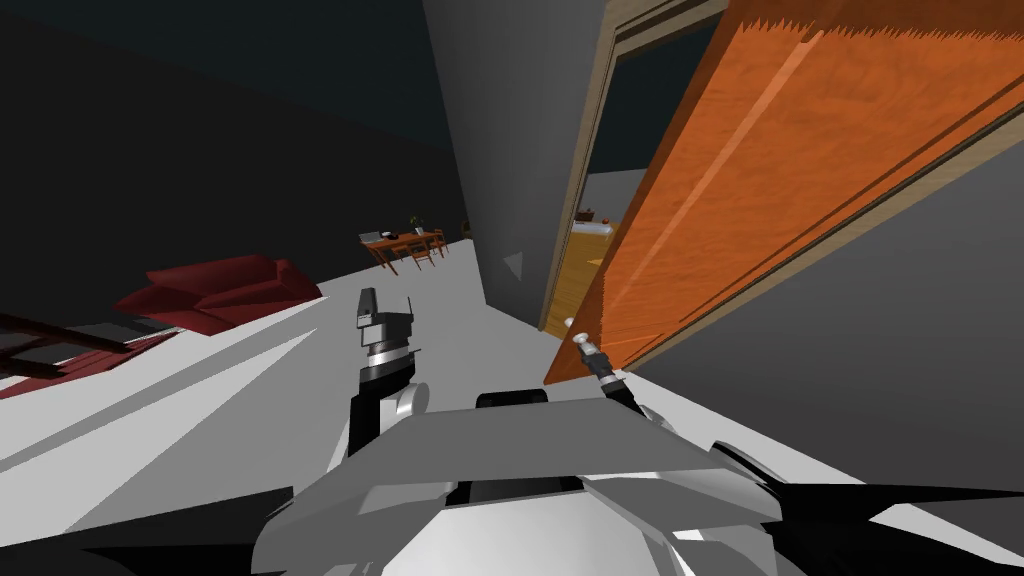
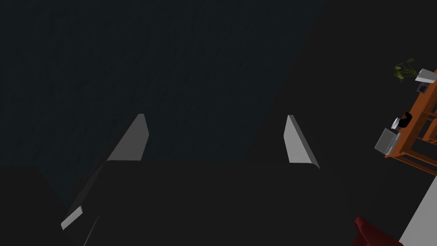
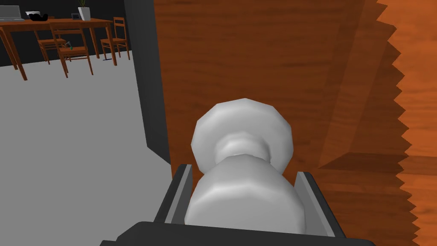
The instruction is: Pull the door open
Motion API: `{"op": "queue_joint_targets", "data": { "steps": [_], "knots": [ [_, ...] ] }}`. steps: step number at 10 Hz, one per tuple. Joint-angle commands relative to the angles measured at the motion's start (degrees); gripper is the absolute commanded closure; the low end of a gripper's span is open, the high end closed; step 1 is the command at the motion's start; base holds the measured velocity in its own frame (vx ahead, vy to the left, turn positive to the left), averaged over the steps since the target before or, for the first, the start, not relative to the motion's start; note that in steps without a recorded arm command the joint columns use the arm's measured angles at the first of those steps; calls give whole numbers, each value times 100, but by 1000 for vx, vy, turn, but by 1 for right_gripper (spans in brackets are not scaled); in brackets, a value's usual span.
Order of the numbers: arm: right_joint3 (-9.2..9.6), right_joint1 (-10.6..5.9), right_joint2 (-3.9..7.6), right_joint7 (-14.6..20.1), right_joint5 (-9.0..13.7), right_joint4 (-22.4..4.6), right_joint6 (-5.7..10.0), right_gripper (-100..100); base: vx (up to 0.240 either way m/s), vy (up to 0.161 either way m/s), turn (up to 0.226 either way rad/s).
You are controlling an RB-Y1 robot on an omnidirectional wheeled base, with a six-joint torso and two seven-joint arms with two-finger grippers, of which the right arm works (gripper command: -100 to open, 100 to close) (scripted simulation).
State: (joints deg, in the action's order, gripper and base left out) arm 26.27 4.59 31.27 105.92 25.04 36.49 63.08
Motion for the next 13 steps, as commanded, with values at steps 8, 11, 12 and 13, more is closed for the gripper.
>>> {"op": "queue_joint_targets", "data": {
  "steps": [8, 11, 12, 13],
  "knots": [
    [237, 59, 164, 287, -96, -291, 547, 100, -203, -86, 158],
    [273, 48, 171, 321, -114, -356, 610, 100, -156, -64, 94],
    [301, 50, 176, 350, -129, -409, 666, 100, -138, -52, 132],
    [311, 47, 180, 365, -134, -437, 698, 100, -207, -77, 189]
  ]
}}
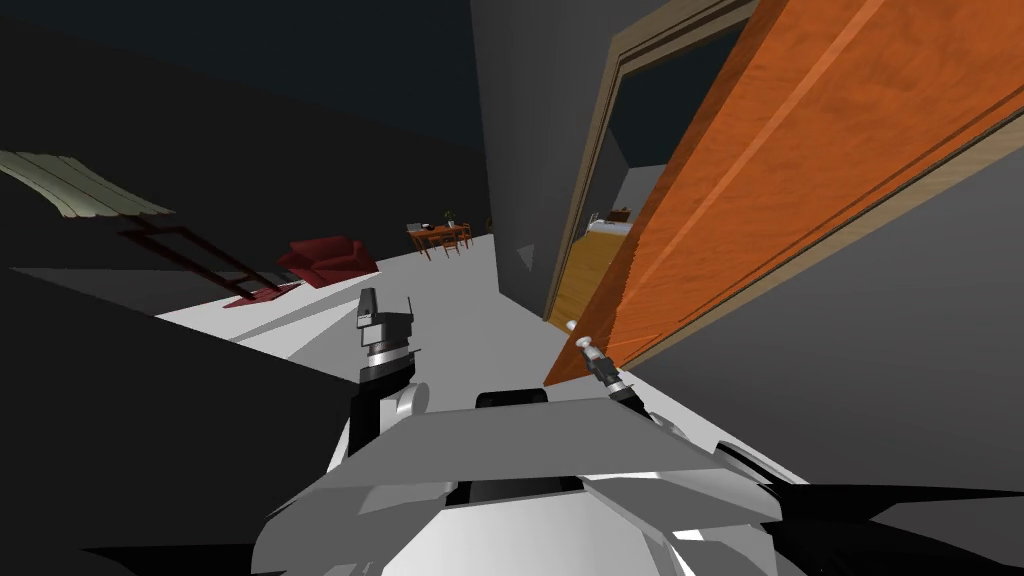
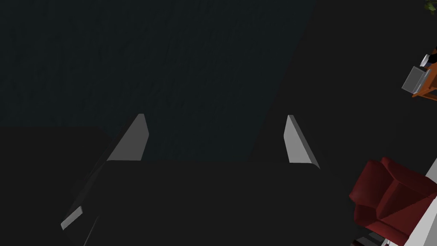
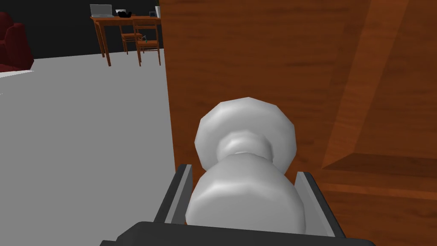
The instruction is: Pull the door open
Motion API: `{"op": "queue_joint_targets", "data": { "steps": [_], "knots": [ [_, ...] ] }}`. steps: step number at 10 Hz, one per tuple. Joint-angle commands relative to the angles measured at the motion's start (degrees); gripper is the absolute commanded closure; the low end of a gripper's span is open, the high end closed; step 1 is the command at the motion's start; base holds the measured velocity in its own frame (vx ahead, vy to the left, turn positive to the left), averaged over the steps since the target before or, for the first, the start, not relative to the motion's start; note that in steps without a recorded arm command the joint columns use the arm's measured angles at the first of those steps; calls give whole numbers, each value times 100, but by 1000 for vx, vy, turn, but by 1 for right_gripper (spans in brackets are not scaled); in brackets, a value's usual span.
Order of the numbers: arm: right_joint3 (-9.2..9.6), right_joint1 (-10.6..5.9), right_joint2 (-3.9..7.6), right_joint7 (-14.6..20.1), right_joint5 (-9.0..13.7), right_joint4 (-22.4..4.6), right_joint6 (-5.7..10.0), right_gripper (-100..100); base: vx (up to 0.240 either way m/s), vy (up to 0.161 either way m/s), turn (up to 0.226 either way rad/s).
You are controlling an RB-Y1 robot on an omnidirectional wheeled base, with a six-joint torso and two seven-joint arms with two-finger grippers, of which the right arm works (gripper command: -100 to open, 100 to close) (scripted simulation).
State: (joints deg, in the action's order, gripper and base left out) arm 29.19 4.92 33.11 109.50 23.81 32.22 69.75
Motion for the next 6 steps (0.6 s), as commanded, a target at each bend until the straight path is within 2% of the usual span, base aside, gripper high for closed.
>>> {"op": "queue_joint_targets", "data": {
  "steps": [1, 6],
  "knots": [
    [29, 10, 1, 25, -17, -42, 66, 100, -184, -96, 188],
    [94, -13, 28, 122, -48, -227, 272, 100, -222, -91, 171]
  ]
}}
